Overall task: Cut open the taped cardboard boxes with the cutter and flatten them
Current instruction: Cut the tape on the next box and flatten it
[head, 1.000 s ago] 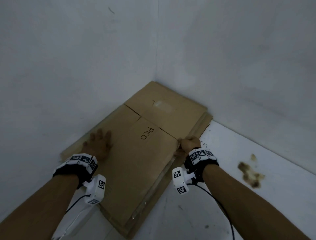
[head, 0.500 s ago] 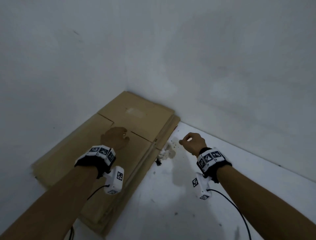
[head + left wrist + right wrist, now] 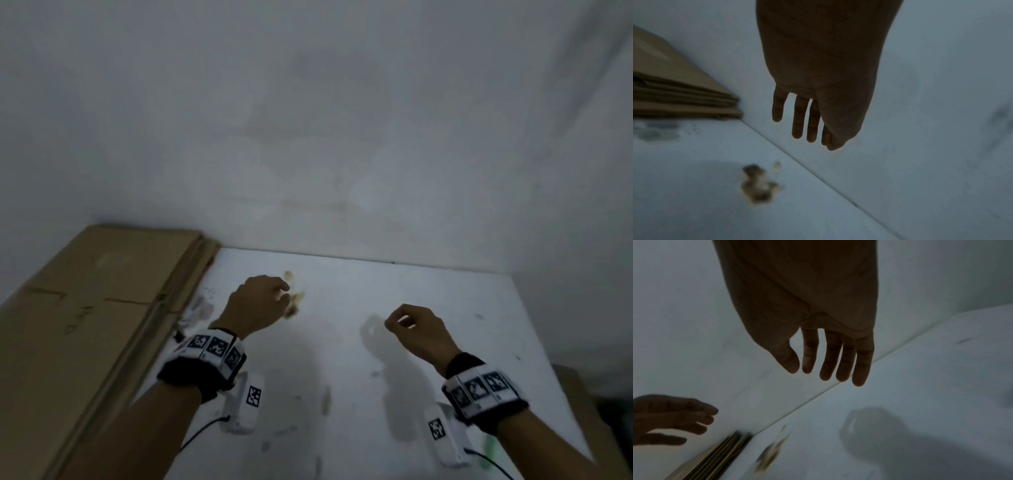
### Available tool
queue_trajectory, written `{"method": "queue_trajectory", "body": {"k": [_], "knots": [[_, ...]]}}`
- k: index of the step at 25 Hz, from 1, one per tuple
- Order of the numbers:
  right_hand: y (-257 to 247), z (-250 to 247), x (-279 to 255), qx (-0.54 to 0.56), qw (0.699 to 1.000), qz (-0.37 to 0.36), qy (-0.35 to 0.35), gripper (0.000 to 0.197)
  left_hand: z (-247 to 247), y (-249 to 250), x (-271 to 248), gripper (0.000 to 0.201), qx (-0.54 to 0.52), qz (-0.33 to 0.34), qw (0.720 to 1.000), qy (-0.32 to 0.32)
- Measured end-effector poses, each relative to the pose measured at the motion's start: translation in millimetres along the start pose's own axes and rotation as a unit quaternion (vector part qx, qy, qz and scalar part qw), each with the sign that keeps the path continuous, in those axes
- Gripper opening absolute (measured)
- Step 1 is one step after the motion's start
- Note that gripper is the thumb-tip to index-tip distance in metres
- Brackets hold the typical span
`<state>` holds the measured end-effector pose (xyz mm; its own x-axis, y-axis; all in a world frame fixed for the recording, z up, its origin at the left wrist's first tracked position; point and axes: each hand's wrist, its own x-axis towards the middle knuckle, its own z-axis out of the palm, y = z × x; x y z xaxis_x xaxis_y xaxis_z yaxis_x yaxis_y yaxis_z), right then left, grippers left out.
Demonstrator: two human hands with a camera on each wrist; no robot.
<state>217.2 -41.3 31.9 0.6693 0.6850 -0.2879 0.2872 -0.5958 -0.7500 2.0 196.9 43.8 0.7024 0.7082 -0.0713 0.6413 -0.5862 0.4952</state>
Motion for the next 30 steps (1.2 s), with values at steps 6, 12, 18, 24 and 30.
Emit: {"method": "queue_trajectory", "body": {"k": [6, 12, 18, 24, 30], "knots": [[221.3, -180.4, -64.8, 0.139, 0.976, 0.125, 0.116, 0.017, 180.4, 246.1, -5.3, 0.012, -0.005, 0.09, 0.989, -0.12], [401.5, -278.2, -109.1, 0.173, 0.938, 0.261, 0.15, 0.021, 332.9, 443.9, -34.7, 0.015, -0.07, 0.136, 0.964, -0.219], [527.6, -261.2, -95.0, 0.21, 0.905, 0.361, 0.08, 0.028, 483.0, 492.2, -54.2, 0.03, -0.178, -0.066, 0.918, -0.349], [634.4, -200.3, -23.7, 0.187, 0.909, 0.373, 0.008, 0.029, 661.7, 418.0, -50.2, 0.056, -0.315, -0.444, 0.773, -0.325], [700.2, -113.8, 53.5, 0.195, 0.915, 0.345, -0.07, 0.092, 756.5, 293.5, -57.5, 0.101, -0.333, -0.538, 0.744, -0.216]]}}
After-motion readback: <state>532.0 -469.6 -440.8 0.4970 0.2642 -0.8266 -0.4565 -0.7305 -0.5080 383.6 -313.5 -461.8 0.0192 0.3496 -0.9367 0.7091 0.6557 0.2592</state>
